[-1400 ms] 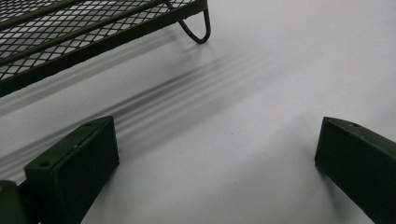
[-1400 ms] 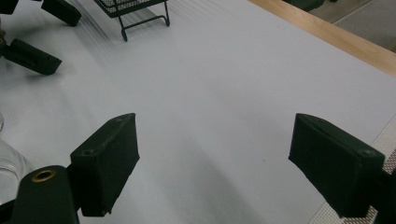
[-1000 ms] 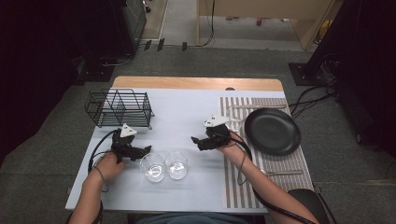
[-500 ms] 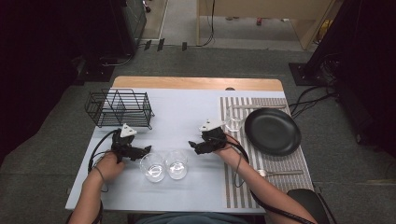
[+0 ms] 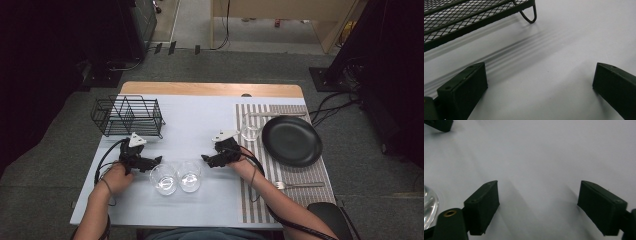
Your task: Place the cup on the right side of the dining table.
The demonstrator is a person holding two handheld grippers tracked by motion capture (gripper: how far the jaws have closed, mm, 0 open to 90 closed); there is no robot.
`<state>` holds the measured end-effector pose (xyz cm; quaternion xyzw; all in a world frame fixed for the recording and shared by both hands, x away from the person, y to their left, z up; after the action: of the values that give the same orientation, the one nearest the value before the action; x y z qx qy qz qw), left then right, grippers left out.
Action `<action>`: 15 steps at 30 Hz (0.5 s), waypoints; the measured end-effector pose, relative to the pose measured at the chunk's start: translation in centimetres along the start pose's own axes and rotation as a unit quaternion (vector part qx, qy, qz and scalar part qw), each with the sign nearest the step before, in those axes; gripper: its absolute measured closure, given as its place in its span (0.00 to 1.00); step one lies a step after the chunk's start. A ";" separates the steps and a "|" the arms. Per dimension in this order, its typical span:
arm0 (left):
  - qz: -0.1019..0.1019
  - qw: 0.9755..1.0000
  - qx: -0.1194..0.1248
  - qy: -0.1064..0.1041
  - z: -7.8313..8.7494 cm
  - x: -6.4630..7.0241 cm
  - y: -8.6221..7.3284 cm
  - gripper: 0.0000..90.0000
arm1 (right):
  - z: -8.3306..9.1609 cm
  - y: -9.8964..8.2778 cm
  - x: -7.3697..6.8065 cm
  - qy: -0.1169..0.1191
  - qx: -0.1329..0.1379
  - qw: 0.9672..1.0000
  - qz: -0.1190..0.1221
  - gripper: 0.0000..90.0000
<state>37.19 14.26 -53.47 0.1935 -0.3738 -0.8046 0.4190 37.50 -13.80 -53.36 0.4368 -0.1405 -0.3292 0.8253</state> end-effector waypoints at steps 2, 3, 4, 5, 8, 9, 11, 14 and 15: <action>0.000 1.000 0.000 0.000 0.0 0.0 0.0 0.00 | 0.0 0.0 -0.1 0.002 -0.002 1.000 0.005 0.21; 0.000 1.000 0.000 0.000 0.0 0.0 0.0 0.00 | -0.1 0.0 -0.1 0.002 -0.003 1.000 0.009 0.21; 0.000 1.000 0.000 0.000 0.0 0.0 0.0 0.00 | -0.1 0.0 -0.2 0.001 -0.006 1.000 0.011 0.21; 0.000 1.000 0.000 0.000 0.0 0.0 0.0 0.00 | -0.1 -0.1 -0.2 0.000 -0.007 1.000 0.014 0.21; 0.000 1.000 0.000 0.000 0.0 0.0 0.0 0.00 | -0.1 -0.1 -0.2 0.000 -0.007 1.000 0.015 0.21; 0.000 1.000 0.000 0.000 0.0 0.0 0.0 0.00 | -0.1 -0.1 -0.2 0.000 -0.007 1.000 0.015 0.21; 0.000 1.000 0.000 0.000 0.0 0.0 0.0 0.00 | -0.2 -0.1 -0.3 -0.001 -0.010 1.000 0.017 0.19; 0.000 1.000 0.000 0.000 0.0 0.0 0.0 0.00 | -0.2 -0.1 -0.3 -0.002 -0.012 1.000 0.019 0.19; 0.000 1.000 0.000 0.000 0.0 0.0 0.0 0.00 | -0.2 -0.1 -0.3 -0.002 -0.012 1.000 0.021 0.19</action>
<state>37.19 14.26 -53.48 0.1936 -0.3737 -0.8046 0.4189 37.34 -13.46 -53.55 0.4232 -0.1475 -0.3146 0.8368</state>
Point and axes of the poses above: each handheld gripper's, and its own axes: z roughly backward along the jaws, y roughly out of its top, x roughly to its right, the point moved 5 cm from there along -z, roughly forward along the jaws, and after that the axes turned 6 degrees about x, right-handed, at the moved point
